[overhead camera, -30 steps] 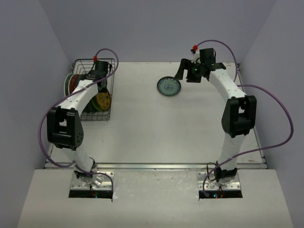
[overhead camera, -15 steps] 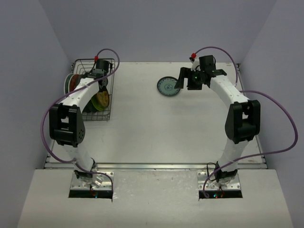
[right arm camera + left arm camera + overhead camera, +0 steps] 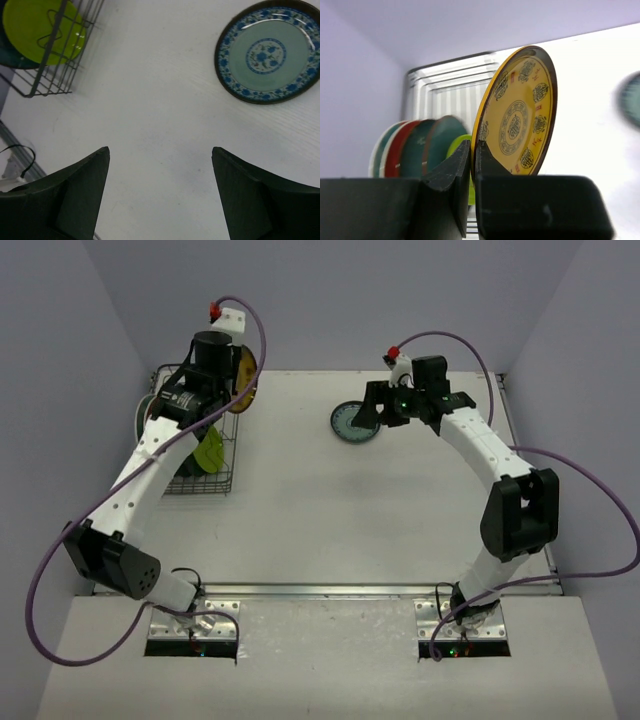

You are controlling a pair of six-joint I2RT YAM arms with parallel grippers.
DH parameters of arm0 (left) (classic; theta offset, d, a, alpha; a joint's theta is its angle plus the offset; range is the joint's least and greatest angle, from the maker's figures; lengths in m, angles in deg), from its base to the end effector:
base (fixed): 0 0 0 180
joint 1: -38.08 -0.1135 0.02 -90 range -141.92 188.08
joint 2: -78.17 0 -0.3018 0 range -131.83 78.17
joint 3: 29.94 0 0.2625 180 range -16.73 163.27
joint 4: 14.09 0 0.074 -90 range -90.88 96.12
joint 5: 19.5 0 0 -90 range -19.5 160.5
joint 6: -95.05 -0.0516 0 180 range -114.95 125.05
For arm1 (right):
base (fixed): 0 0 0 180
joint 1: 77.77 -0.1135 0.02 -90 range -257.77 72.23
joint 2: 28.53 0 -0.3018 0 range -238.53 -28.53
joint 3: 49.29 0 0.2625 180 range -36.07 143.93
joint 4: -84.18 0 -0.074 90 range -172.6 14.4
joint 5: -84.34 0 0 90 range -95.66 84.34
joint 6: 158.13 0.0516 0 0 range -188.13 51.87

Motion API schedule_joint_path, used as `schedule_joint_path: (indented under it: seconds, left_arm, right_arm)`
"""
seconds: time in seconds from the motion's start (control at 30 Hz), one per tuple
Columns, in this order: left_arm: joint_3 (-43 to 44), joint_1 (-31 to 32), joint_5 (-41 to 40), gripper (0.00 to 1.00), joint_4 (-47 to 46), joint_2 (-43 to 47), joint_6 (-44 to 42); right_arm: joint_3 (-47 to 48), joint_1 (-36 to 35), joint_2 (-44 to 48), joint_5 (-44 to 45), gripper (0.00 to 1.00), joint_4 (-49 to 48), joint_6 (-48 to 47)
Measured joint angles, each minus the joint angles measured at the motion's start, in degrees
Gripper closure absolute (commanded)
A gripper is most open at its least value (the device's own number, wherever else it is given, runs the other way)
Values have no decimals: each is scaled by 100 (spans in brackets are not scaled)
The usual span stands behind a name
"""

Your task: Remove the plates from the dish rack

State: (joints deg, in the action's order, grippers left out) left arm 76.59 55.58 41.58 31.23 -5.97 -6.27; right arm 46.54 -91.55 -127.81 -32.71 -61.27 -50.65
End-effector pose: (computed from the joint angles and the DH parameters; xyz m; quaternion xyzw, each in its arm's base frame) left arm 0.3333 -0.0789 0.4673 0.0673 0.8161 0.1790 0.5454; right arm 0.4074 0.1241 0.3217 -0.0743 0.8767 0.3173 0.3538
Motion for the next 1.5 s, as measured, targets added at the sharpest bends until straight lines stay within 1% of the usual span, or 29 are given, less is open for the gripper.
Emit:
schedule_joint_path:
  seconds: [0.07, 0.2, 0.27, 0.4, 0.47, 0.5, 0.53, 0.57, 0.6, 0.63, 0.67, 0.7, 0.73, 0.8, 0.83, 0.87, 0.9, 0.97, 1.0, 1.1, 1.2, 1.33, 1.4, 1.5]
  left_arm:
    - [-47, 120, 640, 100, 20, 271, 67]
    - [-405, 113, 1994, 100, 116, 625, 265]
    - [-539, 86, 2745, 100, 216, 611, 344]
    - [-662, 84, 3974, 100, 502, 461, 468]
    - [-669, 84, 4491, 100, 573, 388, 525]
    - [-674, 84, 4705, 100, 596, 357, 544]
    - [-681, 84, 4912, 100, 616, 330, 561]
    - [-693, 84, 5096, 100, 632, 315, 575]
    - [-709, 84, 5242, 100, 652, 310, 583]
    - [-721, 84, 5379, 100, 674, 305, 591]
    - [-730, 84, 5499, 100, 690, 300, 600]
    - [-740, 84, 5570, 100, 693, 294, 605]
    - [-749, 84, 5593, 98, 699, 281, 595]
    - [-781, 60, 5578, 91, 737, 248, 561]
    - [-798, 46, 5558, 81, 756, 229, 545]
    - [-811, 41, 5503, 60, 757, 205, 541]
    - [-824, 41, 5435, 35, 733, 190, 573]
    - [-831, 43, 5188, 12, 708, 175, 608]
    - [-831, 43, 5013, 7, 690, 175, 667]
    - [-832, 54, 4304, 6, 629, 175, 776]
    - [-831, 54, 3496, 6, 552, 167, 853]
    - [-792, 54, 2664, 5, 493, 53, 902]
    - [-776, 54, 2387, 5, 463, -48, 920]
    - [-776, 54, 2059, 5, 451, -169, 936]
  right_arm:
    - [-242, -47, 168, -324, 23, -228, 19]
    - [-662, -132, 515, -866, 27, -680, 92]
    - [-779, -204, 672, -1037, 28, -851, 128]
    - [-794, -404, 821, -1254, 31, -1128, 198]
    - [-793, -509, 827, -1308, 35, -1209, 211]
    - [-793, -562, 826, -1325, 39, -1218, 218]
    - [-792, -617, 824, -1339, 44, -1227, 223]
    - [-792, -679, 819, -1343, 53, -1233, 227]
    - [-792, -735, 808, -1343, 57, -1234, 226]
    - [-792, -784, 786, -1336, 65, -1237, 219]
    - [-791, -822, 748, -1332, 78, -1245, 200]
    - [-789, -858, 702, -1349, 88, -1241, 191]
    - [-784, -894, 656, -1365, 94, -1220, 203]
    - [-772, -913, 587, -1407, 100, -1192, 243]
    - [-767, -915, 561, -1430, 100, -1182, 264]
    - [-763, -919, 554, -1420, 100, -1171, 269]
    - [-763, -919, 554, -1389, 100, -1163, 259]
    - [-763, -871, 554, -1214, 100, -1135, 267]
    - [-763, -809, 548, -1095, 100, -1103, 286]
    - [-754, -449, 500, -768, 100, -1001, 354]
    - [-563, 120, 219, -412, 100, -850, 440]
    - [299, 759, -822, 30, 100, -590, 519]
    - [682, 926, -1350, 176, 100, -461, 555]
    - [1187, 994, -2068, 282, 100, -269, 610]
